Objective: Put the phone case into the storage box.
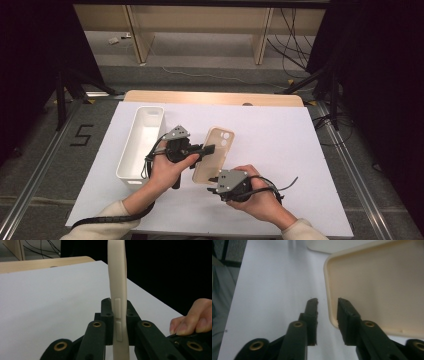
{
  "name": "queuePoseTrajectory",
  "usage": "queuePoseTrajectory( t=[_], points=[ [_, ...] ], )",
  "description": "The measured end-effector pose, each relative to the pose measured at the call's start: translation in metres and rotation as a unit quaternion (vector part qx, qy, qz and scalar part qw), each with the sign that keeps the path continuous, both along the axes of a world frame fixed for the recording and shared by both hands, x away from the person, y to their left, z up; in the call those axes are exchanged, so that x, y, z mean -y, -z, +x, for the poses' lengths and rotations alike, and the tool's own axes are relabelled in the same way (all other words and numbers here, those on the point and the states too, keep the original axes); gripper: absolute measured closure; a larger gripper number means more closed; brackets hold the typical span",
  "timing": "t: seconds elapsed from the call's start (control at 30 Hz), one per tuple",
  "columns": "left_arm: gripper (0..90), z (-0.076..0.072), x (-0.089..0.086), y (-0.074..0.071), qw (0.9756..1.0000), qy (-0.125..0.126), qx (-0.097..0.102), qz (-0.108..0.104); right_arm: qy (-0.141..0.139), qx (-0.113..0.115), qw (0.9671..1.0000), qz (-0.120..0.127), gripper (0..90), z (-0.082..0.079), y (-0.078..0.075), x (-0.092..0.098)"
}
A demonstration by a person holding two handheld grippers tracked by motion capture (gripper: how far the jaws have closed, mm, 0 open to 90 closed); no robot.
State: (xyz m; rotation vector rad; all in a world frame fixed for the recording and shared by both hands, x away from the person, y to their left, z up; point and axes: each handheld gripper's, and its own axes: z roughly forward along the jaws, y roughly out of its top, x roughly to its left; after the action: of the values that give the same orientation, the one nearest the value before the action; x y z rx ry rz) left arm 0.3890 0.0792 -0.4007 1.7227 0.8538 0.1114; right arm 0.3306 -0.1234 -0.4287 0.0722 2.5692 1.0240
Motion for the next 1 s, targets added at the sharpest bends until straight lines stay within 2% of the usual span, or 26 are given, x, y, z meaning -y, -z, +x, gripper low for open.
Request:
queuePoseTrajectory(
  t=[0.13,0.27,0.33,0.43,0.47,0.5,0.53,0.67,0.7,0.73,0.77,0.8,0.83,0.87,0.93,0.97,1.0],
  points=[
    [82.0,0.002,-0.005,-0.003,0.9998,-0.012,0.017,0.005,0.018,-0.002,0.9997,0.015,60.7,0.0,-0.003,0.003],
    [81.9,0.002,-0.007,-0.004,0.9995,-0.021,0.024,0.005,0.026,-0.007,0.9991,0.034,56.3,0.001,-0.005,0.006],
    [81.9,0.002,-0.008,-0.004,0.9994,-0.023,0.025,0.008,0.044,-0.019,0.9974,0.053,50.4,0.002,-0.006,0.009],
    [81.9,0.002,-0.009,-0.006,0.9992,-0.024,0.031,0.009,0.054,-0.023,0.9961,0.066,47.4,0.003,-0.007,0.012],
    [81.9,0.001,-0.01,-0.007,0.999,-0.026,0.034,0.007,0.066,-0.032,0.9938,0.083,44.3,0.004,-0.008,0.016],
    [81.9,0.001,-0.01,-0.007,0.999,-0.027,0.034,0.008,0.071,-0.034,0.9931,0.086,42.6,0.004,-0.008,0.018],
    [81.9,0.001,-0.01,-0.007,0.999,-0.027,0.034,0.008,0.08,-0.041,0.9916,0.093,40.9,0.004,-0.008,0.02],
    [81.9,0.001,-0.013,-0.009,0.9988,-0.028,0.04,0.005,0.111,-0.047,0.9855,0.12,35.8,0.008,-0.009,0.029],
    [81.9,0.001,-0.013,-0.009,0.9988,-0.028,0.04,0.005,0.111,-0.047,0.9855,0.12,35.8,0.008,-0.009,0.029],
    [81.9,0.001,-0.014,-0.01,0.9986,-0.027,0.044,0.01,0.124,-0.049,0.9825,0.13,34.4,0.009,-0.01,0.033],
    [81.9,0.0,-0.014,-0.01,0.9987,-0.029,0.043,0.007,0.124,-0.049,0.9825,0.13,34.4,0.009,-0.01,0.033],
    [81.9,0.0,-0.014,-0.011,0.9986,-0.03,0.043,0.007,0.136,-0.048,0.9802,0.136,33.3,0.01,-0.01,0.037],
    [81.9,0.0,-0.014,-0.011,0.9986,-0.03,0.043,0.006,0.136,-0.048,0.9802,0.136,33.3,0.01,-0.01,0.037],
    [81.9,0.0,-0.015,-0.013,0.9985,-0.032,0.045,0.006,0.143,-0.047,0.9784,0.142,32.6,0.011,-0.01,0.039],
    [81.9,-0.001,-0.016,-0.014,0.9984,-0.032,0.046,0.008,0.146,-0.045,0.9774,0.147,32.2,0.012,-0.01,0.039],
    [81.9,-0.001,-0.017,-0.015,0.9984,-0.033,0.046,0.005,0.155,-0.045,0.9752,0.151,31.8,0.012,-0.009,0.042],
    [81.9,-0.001,-0.017,-0.015,0.9984,-0.033,0.046,0.005,0.155,-0.045,0.9752,0.151,31.8,0.012,-0.009,0.042]
  ],
)
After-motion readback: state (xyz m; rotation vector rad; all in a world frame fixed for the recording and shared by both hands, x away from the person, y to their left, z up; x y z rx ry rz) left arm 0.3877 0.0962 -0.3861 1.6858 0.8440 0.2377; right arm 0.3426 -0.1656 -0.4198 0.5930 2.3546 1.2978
